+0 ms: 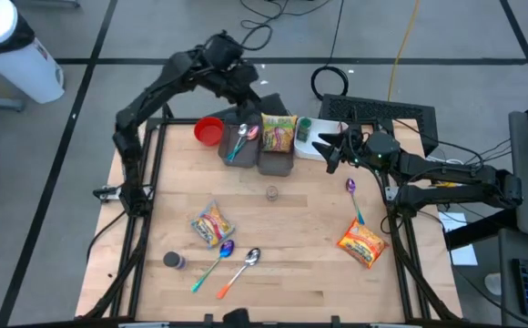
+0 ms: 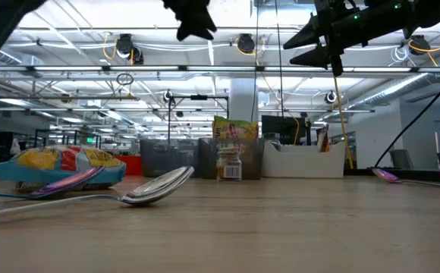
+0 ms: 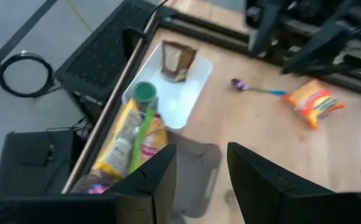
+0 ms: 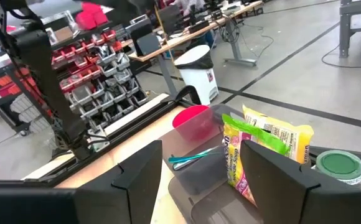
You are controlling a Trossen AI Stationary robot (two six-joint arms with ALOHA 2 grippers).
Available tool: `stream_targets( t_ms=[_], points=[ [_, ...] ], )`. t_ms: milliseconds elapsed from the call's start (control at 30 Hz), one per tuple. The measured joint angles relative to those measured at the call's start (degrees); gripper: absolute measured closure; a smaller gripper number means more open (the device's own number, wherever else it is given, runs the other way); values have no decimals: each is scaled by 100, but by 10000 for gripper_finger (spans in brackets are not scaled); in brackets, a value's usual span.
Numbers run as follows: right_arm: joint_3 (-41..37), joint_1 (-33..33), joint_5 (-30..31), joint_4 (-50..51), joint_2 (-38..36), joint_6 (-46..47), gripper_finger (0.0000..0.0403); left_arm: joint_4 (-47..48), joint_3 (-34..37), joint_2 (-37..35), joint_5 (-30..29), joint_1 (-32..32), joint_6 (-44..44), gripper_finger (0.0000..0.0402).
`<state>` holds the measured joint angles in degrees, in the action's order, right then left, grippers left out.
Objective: Pick & Place Food Item
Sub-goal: Put the bottom purple and blue spoon into the left black bin
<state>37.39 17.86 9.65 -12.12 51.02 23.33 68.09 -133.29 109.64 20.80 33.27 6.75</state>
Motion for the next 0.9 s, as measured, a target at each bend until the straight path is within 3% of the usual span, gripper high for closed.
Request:
stream_targets(
  t_ms=[167, 333, 567, 733, 900],
  points=[
    [0, -12, -565, 33, -2, 96, 192, -747, 1119, -778, -18, -226, -429, 252],
    [0, -35, -1018, 79, -2, 216, 192, -2484, 3334, -1872, -433, -625, -1281, 252],
    [0, -81, -1292, 265, 0, 320, 192, -4738, 6020, -3530, -1532, -1479, -2767, 252],
    [0, -111, -1298, 426, 0, 310, 192, -4841, 7093, -4503, -2687, -2318, -3694, 252],
    [-171, -111, -1296, 309, -2, 360, 192, -4376, 7606, -5007, -3368, -3295, -4580, 252]
  ],
)
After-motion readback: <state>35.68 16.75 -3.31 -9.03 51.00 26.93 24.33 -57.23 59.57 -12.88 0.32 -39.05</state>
